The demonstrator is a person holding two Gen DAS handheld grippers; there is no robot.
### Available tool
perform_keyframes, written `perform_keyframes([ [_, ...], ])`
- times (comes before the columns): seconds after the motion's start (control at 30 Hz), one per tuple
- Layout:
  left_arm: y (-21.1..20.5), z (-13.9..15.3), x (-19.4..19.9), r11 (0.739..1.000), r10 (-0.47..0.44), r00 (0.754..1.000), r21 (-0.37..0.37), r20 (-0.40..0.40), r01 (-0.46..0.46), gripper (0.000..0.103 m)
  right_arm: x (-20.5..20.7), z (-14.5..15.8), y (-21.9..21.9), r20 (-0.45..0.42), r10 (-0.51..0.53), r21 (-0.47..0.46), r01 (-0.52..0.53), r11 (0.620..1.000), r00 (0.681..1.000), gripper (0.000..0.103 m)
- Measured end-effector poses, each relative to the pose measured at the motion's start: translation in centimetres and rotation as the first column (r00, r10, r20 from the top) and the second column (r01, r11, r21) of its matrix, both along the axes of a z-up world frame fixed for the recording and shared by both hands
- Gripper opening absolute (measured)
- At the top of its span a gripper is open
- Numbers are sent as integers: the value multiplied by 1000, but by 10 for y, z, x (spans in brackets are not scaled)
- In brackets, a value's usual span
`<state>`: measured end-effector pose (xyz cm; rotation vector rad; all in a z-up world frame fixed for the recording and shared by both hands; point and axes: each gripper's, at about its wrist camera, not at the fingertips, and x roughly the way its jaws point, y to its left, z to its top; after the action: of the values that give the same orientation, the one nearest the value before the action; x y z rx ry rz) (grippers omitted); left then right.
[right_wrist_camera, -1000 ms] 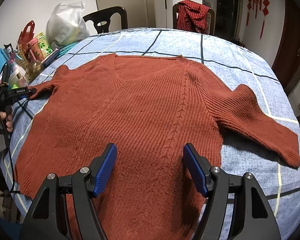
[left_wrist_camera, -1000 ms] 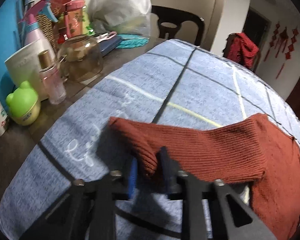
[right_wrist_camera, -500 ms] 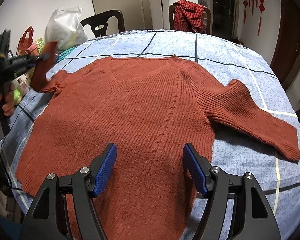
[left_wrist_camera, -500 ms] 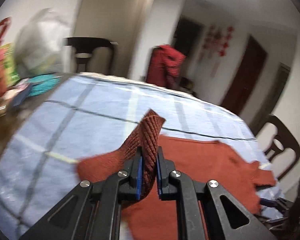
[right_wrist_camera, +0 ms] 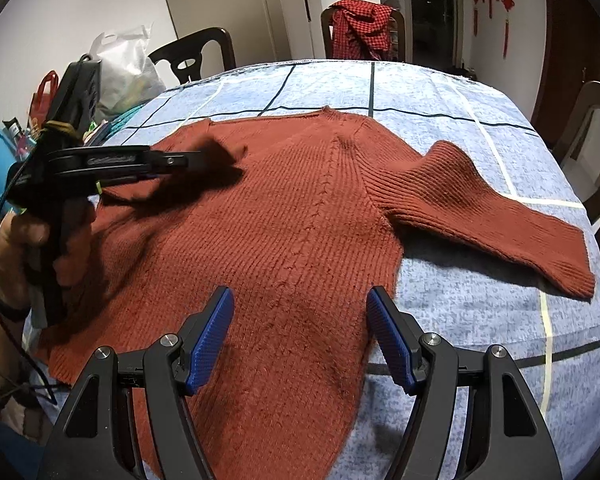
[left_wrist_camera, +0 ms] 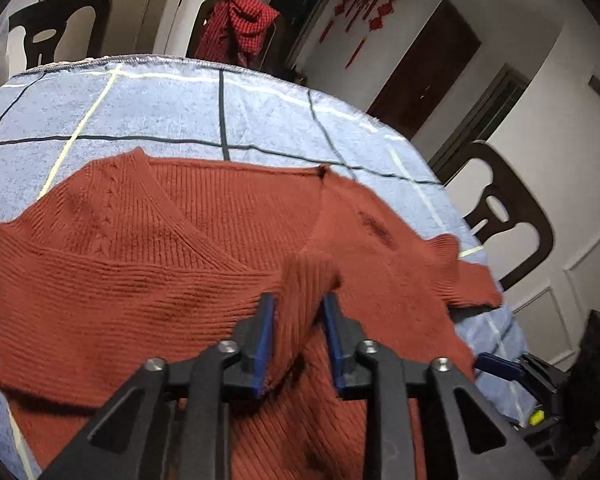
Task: Fold small clothes
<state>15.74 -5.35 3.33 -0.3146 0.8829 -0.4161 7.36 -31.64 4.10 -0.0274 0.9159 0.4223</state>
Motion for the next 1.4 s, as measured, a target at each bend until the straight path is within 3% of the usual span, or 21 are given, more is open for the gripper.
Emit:
perform_keyframes([
  [0.13,26,22,-26,998,51,996,-31,73,-48,50,1,7,-3,4,-11,46,11,999,1000,69],
  [0.23,55,31,-42,993,114,987,-9,111,-114,51,6,14,2,13,-17,79,16,997,1000,69],
  [0.37,85,28,-47,969,213,969,98,129,-226,51,20,24,18,19,8,121,-10,993,1000,69],
  [0.47,103,18,-47,962,247,964,94,99,-256,51,38,25,38,20,46,142,-48,989,999,68],
  [0.53,109,12,-46,959,257,962,102,90,-266,51,52,22,52,11,69,143,-70,987,998,57],
  [0.63,114,6,-46,958,257,964,112,76,-264,51,79,11,76,-25,89,120,-85,989,996,42],
  [0.8,112,3,-43,964,227,971,120,78,-236,51,113,-15,96,-102,76,85,-68,994,992,39],
  [1.0,103,-4,-34,967,181,982,170,61,-189,51,121,-23,97,-128,95,124,-79,989,987,5],
  [1.17,102,0,-27,974,151,987,163,61,-159,51,126,-5,91,-73,83,177,-69,982,994,5],
  [1.4,100,-9,-13,970,140,990,198,14,-140,51,146,-14,79,-133,24,175,0,985,991,6],
])
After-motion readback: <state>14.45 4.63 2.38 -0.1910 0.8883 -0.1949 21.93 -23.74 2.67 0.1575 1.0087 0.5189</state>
